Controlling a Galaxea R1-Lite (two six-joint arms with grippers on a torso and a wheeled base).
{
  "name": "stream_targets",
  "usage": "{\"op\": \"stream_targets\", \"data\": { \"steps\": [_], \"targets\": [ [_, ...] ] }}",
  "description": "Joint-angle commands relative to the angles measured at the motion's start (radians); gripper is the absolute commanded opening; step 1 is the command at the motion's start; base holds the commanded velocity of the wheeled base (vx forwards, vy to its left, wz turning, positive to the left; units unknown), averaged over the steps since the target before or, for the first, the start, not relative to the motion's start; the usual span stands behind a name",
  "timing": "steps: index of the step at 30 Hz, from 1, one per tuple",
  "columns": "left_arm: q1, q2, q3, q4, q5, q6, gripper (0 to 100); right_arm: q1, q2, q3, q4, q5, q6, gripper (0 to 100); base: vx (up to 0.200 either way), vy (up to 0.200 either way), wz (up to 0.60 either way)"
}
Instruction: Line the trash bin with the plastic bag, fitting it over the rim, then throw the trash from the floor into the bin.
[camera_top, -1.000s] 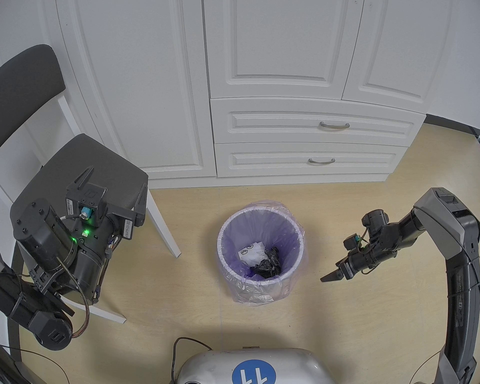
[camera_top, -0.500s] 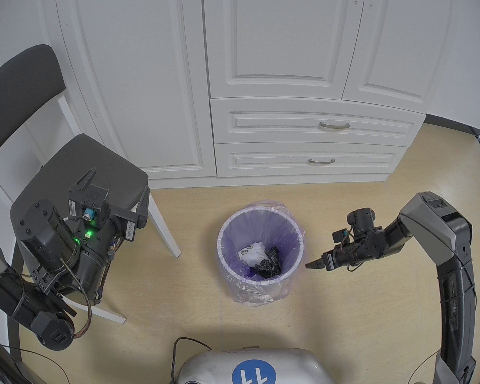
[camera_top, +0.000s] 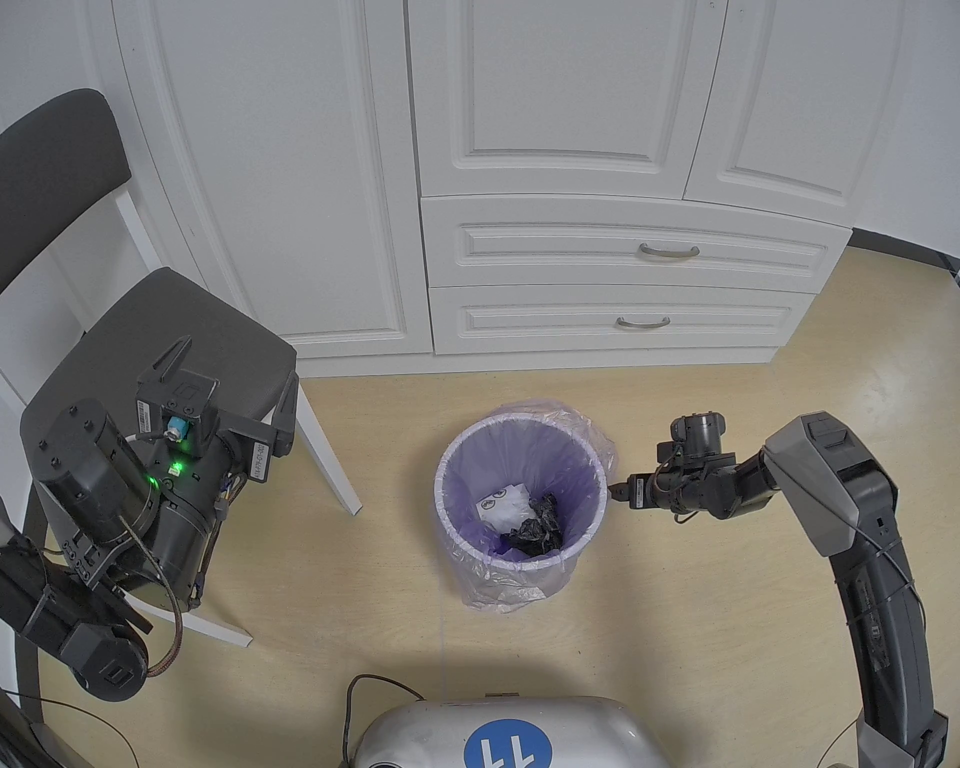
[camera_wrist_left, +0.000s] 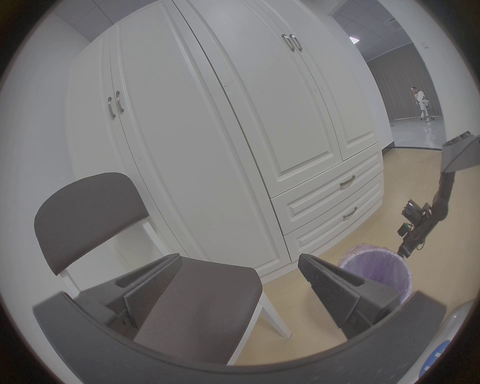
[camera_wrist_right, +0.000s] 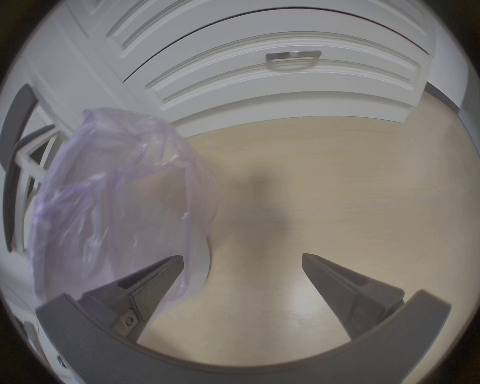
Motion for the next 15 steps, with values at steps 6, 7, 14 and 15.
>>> {"op": "stream_targets", "data": {
  "steps": [6,7,14,15],
  "targets": [
    [0.000,0.000,0.000,-0.001,0.001,0.000,100,0.079,0.135,-0.123,-0.015,-0.053,0.100,100,0.000,0.000,0.00],
    [0.000,0.000,0.000,-0.001,0.001,0.000,100,0.079,0.135,-0.123,-0.015,-0.053,0.100,100,0.000,0.000,0.00],
    [0.000,-0.003,0.009,-0.001,0.001,-0.003,100,0.021,0.043,-0.023,-0.036,-0.056,0.096,100,0.000,0.000,0.00],
    [0.000,-0.003,0.009,-0.001,0.001,-0.003,100,0.012,0.025,-0.001,-0.035,-0.053,0.095,100,0.000,0.000,0.00]
  ]
}}
